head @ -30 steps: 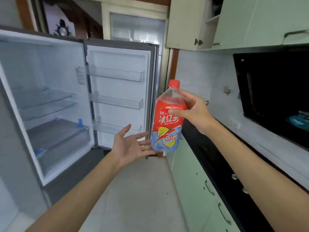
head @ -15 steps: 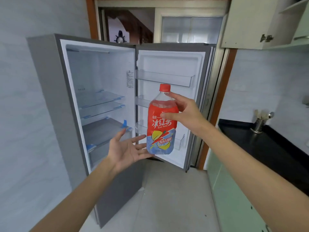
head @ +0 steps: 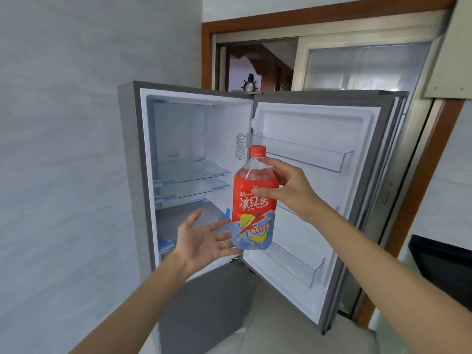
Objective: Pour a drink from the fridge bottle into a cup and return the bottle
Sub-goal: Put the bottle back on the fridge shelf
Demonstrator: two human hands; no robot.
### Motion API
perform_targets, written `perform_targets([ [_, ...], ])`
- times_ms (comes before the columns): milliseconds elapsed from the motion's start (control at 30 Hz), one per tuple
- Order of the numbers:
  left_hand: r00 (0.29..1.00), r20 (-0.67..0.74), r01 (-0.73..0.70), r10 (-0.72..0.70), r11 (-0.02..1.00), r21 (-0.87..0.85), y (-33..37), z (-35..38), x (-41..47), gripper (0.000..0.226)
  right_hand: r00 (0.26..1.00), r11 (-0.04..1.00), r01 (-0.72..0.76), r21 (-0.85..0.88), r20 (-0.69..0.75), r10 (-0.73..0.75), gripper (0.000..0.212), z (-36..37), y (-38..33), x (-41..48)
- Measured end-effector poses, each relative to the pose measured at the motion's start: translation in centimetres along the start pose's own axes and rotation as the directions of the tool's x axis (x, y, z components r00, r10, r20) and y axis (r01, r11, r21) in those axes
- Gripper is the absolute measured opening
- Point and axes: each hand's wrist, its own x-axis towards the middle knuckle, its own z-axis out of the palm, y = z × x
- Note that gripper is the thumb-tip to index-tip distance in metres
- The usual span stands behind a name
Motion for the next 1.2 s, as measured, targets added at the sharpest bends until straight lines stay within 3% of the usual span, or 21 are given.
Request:
perform_targets([
  [533, 0.984, -0.147, -0.104, 0.101, 0.995, -0.01, 2.0, -2.1, 4.5, 0.085, 0.991, 0.994, 0.042, 0.103, 0.119, -0.054, 0.065, -0.5, 5.3, 6.9],
  [800, 0.985, -0.136, -0.113, 0.105, 0.992, -0.05, 4.6, -4.8, 8.7, 0.083, 0.989, 0.997, 0.03, 0.075, 0.143, -0.041, 0.072, 0.2, 8.2, 11.8],
  [1200, 0.986, -0.121, -0.121, 0.112, 0.99, -0.074, 12.6, -10.8, 16.0, 0.087, 0.99, 0.996, 0.007, 0.09, 0.137, -0.02, 0.067, 3.4, 12.5, 22.3],
])
